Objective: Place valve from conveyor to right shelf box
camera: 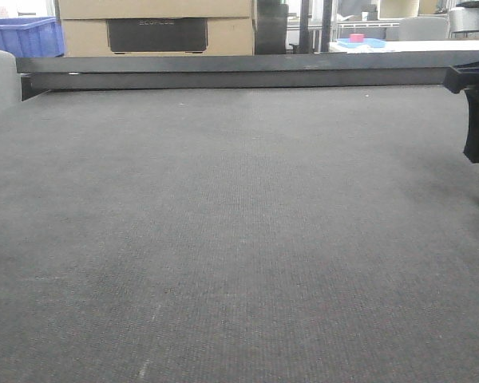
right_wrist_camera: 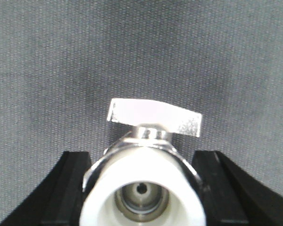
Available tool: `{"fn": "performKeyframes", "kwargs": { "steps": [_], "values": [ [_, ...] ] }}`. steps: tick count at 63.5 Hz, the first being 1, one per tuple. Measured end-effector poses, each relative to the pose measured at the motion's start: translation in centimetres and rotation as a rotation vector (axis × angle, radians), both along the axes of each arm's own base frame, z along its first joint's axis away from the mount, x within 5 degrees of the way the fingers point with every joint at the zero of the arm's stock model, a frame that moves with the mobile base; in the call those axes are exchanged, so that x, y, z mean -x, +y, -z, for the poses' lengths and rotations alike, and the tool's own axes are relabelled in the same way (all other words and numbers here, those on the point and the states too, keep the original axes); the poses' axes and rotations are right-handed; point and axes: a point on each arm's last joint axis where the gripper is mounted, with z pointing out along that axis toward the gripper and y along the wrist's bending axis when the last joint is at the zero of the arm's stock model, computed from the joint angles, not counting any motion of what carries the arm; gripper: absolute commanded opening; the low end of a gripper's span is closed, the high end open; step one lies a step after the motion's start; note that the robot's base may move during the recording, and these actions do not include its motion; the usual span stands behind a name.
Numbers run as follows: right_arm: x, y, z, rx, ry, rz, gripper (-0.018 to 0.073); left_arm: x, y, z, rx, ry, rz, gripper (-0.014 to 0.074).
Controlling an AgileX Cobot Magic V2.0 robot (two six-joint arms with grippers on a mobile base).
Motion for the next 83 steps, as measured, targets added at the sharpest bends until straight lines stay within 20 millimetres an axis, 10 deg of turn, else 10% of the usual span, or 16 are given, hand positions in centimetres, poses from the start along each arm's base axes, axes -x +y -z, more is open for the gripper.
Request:
{"fn": "performKeyframes", "kwargs": {
  "steps": [22,36,62,83],
  "values": [
    [0.1,0.0,-0.1,0.000,-0.004,0.000,-0.0152,-0.2,0.0,0.0,0.005,-0.019,-0.004,-0.0112],
    [1.4,-0.1,-3.3,-0.009,-0.097,0.000,-0.0152,0.1,-0.6,-1.9,0.061,-0.010,-0.012,-0.0111],
    [5.4,-0.5,-13.4,-0.039,-0.401,-0.001,-0.0152,3.5,-5.3,-16.7,0.033,-0.365,0.055,-0.0111],
    [7.9,-0.7,-19.7,-0.054,-0.555,-0.005,-0.0152,7.4,-7.6,-22.6,-0.038,-0.513,0.060,-0.0111]
  ]
}}
